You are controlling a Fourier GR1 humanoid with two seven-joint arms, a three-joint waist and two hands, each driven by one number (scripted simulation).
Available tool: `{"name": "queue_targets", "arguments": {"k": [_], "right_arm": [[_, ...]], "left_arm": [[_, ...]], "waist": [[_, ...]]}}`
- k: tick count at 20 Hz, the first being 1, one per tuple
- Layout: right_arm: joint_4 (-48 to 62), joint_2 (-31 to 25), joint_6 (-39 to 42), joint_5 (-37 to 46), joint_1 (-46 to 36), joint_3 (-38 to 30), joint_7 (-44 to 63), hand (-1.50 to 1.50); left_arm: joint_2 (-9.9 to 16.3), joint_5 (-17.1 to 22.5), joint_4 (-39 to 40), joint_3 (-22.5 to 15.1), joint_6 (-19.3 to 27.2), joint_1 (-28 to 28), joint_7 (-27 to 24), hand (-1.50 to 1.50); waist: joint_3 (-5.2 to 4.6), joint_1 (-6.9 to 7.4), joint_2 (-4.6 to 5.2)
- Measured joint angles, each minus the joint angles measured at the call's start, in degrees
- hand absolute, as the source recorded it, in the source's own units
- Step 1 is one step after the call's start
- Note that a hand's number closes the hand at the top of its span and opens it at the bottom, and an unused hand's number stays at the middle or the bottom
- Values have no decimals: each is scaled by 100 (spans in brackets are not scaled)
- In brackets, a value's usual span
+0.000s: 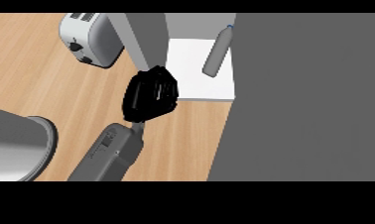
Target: Pick up the bottled water, place it into the cabinet and close the cabinet
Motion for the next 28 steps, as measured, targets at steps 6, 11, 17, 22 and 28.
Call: {"name": "queue_targets", "arguments": {"k": [6, 11, 17, 22, 28], "right_arm": [[-4, -172, 329, -24, -216, 275, 164, 150], [-13, -237, 662, -60, -560, 466, 486, 150], [31, -2, 764, -76, -1020, 565, 1032, 150], [193, 542, 659, 40, -1660, 617, 1711, 150], [675, 1833, 513, 316, -2932, 631, 2563, 150]], "left_arm": [[529, 106, -1946, -287, 13, 1512, 389, 150], [921, 117, -3054, -381, 17, 2573, 404, 150], [1423, 195, -4112, -269, -101, 3655, 341, 150], [1772, 372, -4599, -7, -368, 4365, 179, 150], [2135, 682, -5250, 390, -733, 5212, 85, 150]], "waist": [[0, 25, 16], [-7, 40, 28], [-14, 14, 39], [-21, 3, 46], [-17, 12, 63]]}}
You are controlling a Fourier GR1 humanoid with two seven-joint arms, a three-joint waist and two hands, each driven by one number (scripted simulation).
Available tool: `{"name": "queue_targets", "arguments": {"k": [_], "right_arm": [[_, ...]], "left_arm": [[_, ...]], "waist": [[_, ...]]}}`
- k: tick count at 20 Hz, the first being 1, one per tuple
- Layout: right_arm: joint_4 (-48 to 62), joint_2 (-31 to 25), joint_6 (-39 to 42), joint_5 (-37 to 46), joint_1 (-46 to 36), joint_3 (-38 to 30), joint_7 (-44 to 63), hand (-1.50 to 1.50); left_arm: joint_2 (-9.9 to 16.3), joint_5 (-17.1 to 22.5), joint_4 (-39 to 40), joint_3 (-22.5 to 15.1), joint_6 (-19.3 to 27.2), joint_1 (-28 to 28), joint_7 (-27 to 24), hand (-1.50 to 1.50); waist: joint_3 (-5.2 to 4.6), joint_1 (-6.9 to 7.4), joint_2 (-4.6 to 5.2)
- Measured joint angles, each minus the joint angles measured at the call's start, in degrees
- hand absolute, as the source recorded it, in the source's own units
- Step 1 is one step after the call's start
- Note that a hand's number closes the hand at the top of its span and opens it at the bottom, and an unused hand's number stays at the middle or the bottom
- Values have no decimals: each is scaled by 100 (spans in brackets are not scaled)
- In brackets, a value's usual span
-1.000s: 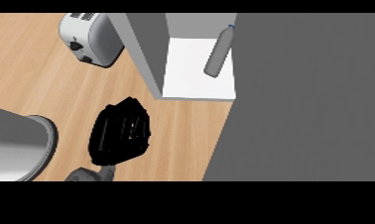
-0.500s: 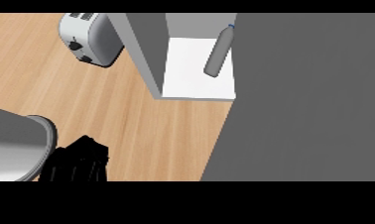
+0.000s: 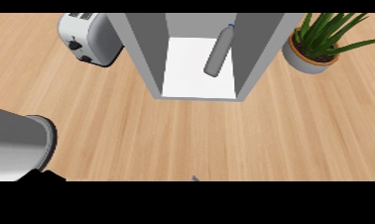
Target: Pick up the bottled water, place it into the cabinet and close the cabinet
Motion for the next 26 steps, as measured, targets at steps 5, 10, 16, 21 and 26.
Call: {"name": "queue_targets", "arguments": {"k": [5, 10, 16, 21, 26], "right_arm": [[734, 781, -110, -136, -1047, -578, 464, 150], [1651, 1034, 38, -634, -1855, -1396, 419, 150], [2834, 1113, 479, -1203, -2578, -2280, 24, 150], [3985, 1145, 846, -1381, -2942, -2742, -629, 150], [4852, 1149, 1241, -1570, -3157, -3047, -1128, 150]], "left_arm": [[227, 307, -61, 475, -499, 539, -195, 150], [397, 590, 101, 957, -1060, 861, -369, 150], [466, 862, 40, 1354, -1408, 1125, -328, 150], [420, 876, 116, 1574, -1689, 1280, -383, 150], [437, 1018, 84, 1770, -1762, 1252, -170, 150]], "waist": [[6, -8, 17], [8, -8, 24], [4, -16, 21], [8, -14, 15], [16, -38, -37]]}}
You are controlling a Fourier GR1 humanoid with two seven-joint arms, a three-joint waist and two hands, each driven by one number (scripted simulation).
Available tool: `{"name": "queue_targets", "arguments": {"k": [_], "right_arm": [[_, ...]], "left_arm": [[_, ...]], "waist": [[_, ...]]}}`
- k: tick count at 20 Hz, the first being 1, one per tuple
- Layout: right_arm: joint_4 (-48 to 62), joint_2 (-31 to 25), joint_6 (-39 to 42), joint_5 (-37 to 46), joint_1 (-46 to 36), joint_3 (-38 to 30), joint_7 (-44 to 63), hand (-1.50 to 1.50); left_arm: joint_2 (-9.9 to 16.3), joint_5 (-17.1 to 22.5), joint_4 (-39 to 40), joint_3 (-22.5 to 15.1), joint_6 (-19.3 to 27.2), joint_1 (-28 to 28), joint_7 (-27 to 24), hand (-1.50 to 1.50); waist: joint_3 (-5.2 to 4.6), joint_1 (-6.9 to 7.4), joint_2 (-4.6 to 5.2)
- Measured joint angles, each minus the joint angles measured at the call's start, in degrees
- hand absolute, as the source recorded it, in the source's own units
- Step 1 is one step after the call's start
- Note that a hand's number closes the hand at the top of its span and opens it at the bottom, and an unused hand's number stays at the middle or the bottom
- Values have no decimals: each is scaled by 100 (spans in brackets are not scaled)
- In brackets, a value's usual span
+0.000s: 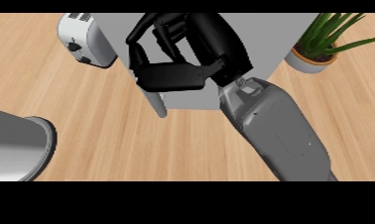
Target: Pick up the bottled water, place it into the cabinet and close the cabinet
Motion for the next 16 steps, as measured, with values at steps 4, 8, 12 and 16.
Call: {"name": "queue_targets", "arguments": {"k": [4, 8, 12, 16], "right_arm": [[412, -1, 166, -25, -130, -79, -241, 150], [630, -13, 312, 10, -118, -123, -570, 150], [748, -53, 401, 67, -85, -146, -837, 150], [798, -67, 417, 138, -41, -152, -1012, 150]], "left_arm": [[-8, 47, 51, 76, -102, -73, 66, 150], [33, 152, 112, 161, -175, -165, 138, 150], [49, 192, 106, 140, -215, -265, 209, 150], [56, 224, 64, 129, -217, -305, 275, 150]], "waist": [[40, -9, -89], [47, 20, -160], [34, 66, -201], [28, 108, -226]]}}
